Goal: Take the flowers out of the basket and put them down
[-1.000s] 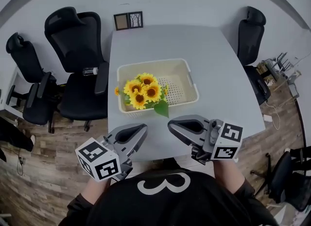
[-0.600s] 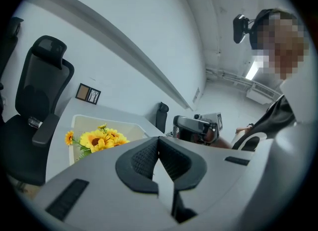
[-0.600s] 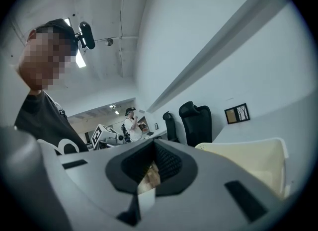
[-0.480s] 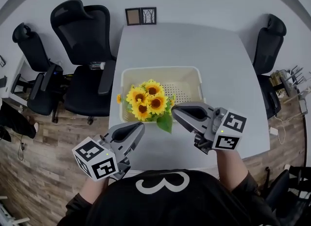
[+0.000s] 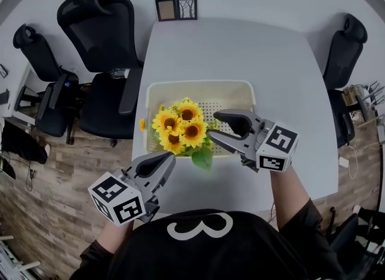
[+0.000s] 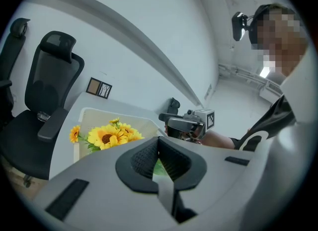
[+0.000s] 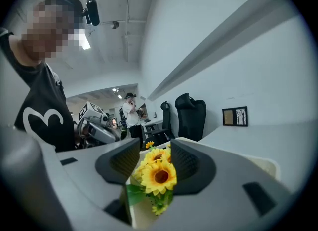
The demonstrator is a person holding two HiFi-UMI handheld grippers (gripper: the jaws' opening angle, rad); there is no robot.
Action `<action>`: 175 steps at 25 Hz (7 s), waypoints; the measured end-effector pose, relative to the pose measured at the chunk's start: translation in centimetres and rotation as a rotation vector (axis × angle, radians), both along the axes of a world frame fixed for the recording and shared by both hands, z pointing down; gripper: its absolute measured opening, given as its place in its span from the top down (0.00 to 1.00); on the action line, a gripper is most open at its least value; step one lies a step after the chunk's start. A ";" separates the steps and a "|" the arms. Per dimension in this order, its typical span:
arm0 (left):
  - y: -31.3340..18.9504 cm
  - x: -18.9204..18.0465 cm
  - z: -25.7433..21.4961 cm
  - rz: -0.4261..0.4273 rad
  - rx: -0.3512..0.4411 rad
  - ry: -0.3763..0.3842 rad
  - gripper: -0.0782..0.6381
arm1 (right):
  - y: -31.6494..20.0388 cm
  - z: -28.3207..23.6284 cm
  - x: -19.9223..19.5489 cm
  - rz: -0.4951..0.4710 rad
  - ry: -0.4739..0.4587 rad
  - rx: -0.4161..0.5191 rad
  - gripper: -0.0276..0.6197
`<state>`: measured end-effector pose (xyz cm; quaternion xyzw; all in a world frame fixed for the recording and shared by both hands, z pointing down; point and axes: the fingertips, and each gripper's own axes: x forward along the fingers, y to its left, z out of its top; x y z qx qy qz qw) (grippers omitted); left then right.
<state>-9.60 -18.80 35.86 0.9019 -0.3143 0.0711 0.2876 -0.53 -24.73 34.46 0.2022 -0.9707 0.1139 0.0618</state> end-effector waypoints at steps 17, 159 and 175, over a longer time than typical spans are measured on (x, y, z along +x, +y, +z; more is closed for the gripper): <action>-1.8 -1.5 2.1 -0.078 -0.061 0.029 0.87 | -3.6 9.6 0.8 -0.197 0.743 0.237 0.45; 2.1 -7.2 2.7 -0.214 -0.059 0.006 0.87 | -3.7 13.7 -8.6 -0.141 0.461 0.175 0.75; 5.7 -8.6 -0.6 -0.160 0.045 0.035 0.87 | -2.0 6.5 -8.6 0.018 0.464 0.315 0.75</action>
